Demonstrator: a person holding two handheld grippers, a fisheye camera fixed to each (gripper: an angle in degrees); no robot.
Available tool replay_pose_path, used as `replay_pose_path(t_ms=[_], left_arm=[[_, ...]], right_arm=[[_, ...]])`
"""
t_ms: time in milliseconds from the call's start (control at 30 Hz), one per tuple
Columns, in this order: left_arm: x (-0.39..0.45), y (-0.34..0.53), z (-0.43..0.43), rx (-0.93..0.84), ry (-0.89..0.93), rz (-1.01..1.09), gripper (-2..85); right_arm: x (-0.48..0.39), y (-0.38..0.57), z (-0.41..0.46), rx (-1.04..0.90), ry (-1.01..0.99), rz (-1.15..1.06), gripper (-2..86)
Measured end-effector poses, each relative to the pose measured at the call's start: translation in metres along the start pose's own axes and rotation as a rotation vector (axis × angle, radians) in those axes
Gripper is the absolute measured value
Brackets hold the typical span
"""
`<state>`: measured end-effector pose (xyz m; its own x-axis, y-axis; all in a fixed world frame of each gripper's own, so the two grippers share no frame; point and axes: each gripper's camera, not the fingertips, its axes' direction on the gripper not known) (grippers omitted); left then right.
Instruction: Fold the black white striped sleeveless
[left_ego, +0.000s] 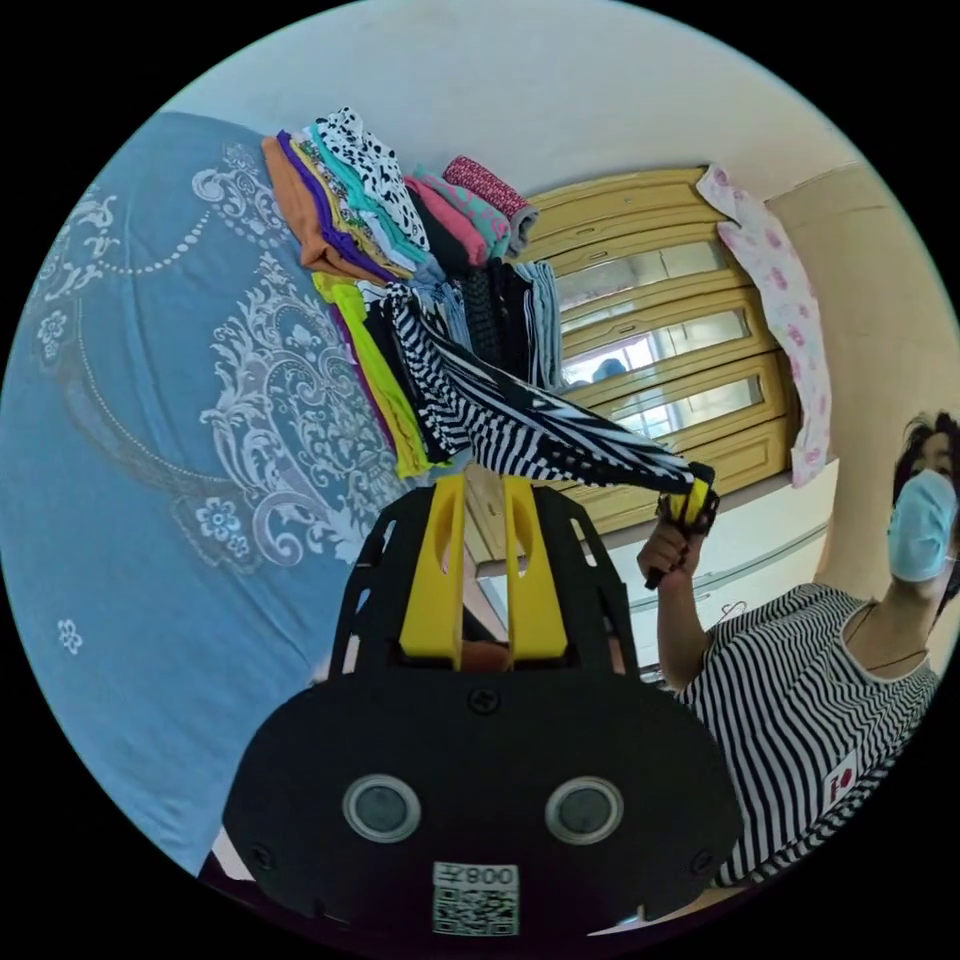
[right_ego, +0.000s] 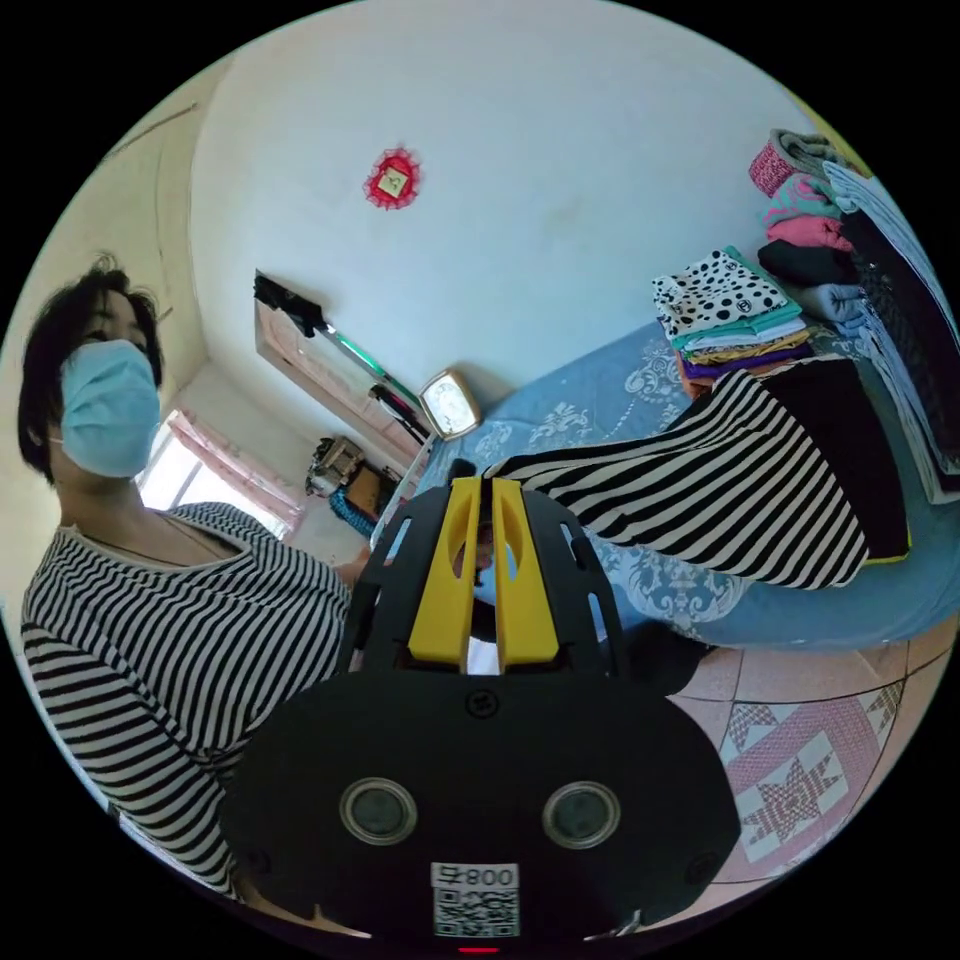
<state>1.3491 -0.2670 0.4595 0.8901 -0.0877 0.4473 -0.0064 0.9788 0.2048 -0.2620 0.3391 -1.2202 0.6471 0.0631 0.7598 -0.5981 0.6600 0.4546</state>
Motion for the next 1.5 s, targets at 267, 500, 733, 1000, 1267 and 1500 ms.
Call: replay_pose_path(t_ms=[267, 500, 733, 1000, 1267, 1500], left_arm=[[-0.073, -0.039, 0.005, 0.002, 0.062, -0.067, 8.0], [-0.144, -0.084, -0.003, -0.020, -0.007, -0.146, 9.7], [-0.239, -0.073, -0.015, -0.120, -0.091, -0.274, 10.3], [-0.306, -0.039, -0.068, -0.074, 0.031, -0.331, 2.9], [-0.309, 0.038, -0.233, 0.046, 0.207, -0.207, 0.9], [-0.293, 0.160, -0.445, 0.299, 0.343, -0.124, 0.7]], right_arm=[[-0.024, -0.034, -0.093, 0.121, -0.082, 0.005, 1.9], [-0.026, -0.082, -0.149, 0.208, -0.103, 0.020, 2.0], [-0.024, -0.141, -0.173, 0.248, -0.132, 0.024, 2.0], [-0.028, -0.204, -0.177, 0.245, -0.148, 0.023, 1.9], [-0.051, -0.252, -0.186, 0.273, -0.122, -0.013, 2.0], [-0.089, -0.296, -0.186, 0.320, -0.142, -0.120, 1.9]])
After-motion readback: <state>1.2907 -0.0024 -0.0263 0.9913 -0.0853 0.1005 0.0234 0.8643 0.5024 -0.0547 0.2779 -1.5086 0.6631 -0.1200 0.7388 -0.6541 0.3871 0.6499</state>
